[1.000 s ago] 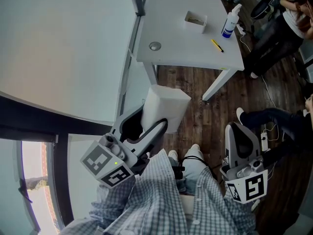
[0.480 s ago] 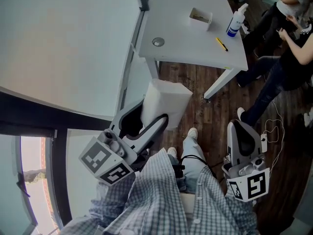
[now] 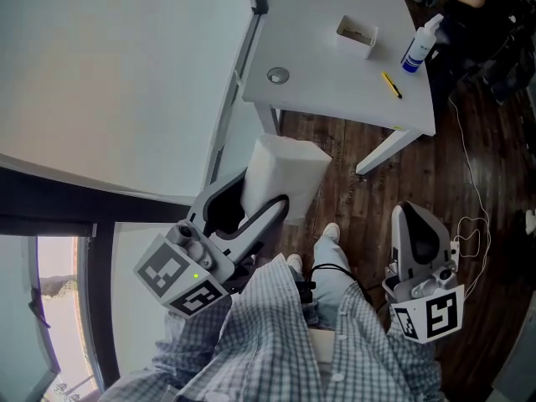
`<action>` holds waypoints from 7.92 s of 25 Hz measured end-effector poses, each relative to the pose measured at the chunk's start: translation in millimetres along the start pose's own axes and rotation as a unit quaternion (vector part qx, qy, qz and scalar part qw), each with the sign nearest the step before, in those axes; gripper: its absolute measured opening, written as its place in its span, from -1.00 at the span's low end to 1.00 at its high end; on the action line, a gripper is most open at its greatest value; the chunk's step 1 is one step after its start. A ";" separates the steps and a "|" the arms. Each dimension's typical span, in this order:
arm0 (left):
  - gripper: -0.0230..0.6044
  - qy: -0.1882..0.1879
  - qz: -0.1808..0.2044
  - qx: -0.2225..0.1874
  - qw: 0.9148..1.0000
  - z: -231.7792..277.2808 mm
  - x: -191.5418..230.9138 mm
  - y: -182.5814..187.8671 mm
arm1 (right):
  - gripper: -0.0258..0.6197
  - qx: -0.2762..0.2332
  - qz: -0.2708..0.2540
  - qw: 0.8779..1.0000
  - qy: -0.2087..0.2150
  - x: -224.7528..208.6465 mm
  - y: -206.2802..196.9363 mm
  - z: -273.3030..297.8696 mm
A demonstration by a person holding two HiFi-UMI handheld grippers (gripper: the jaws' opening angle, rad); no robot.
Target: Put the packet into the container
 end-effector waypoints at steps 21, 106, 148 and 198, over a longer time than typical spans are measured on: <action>-0.11 0.046 0.011 -0.016 0.999 109.5 -4.1 5.7 | -0.88 -0.012 0.009 0.998 0.061 -121.8 4.0 59.4; -0.11 -0.053 -0.023 0.041 0.997 305.4 187.3 31.0 | -0.88 0.035 -0.006 0.998 -0.048 -217.2 -33.4 233.0; -0.11 -0.051 0.011 0.055 0.997 402.8 206.5 35.7 | -0.88 0.048 0.001 0.997 -0.060 -290.3 -34.4 246.3; -0.11 -0.032 0.131 0.254 0.958 526.4 251.1 -98.2 | -0.88 0.089 0.054 0.987 -0.122 -357.5 -74.5 206.4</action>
Point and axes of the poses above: the fingertips, and each gripper's own axes: z forward along the fingers, x to its left, y out of its top, the point moved 7 cm from there along -z, backward along the fingers, and after that the axes turned 8 degrees about -x, right-handed, at the moved point
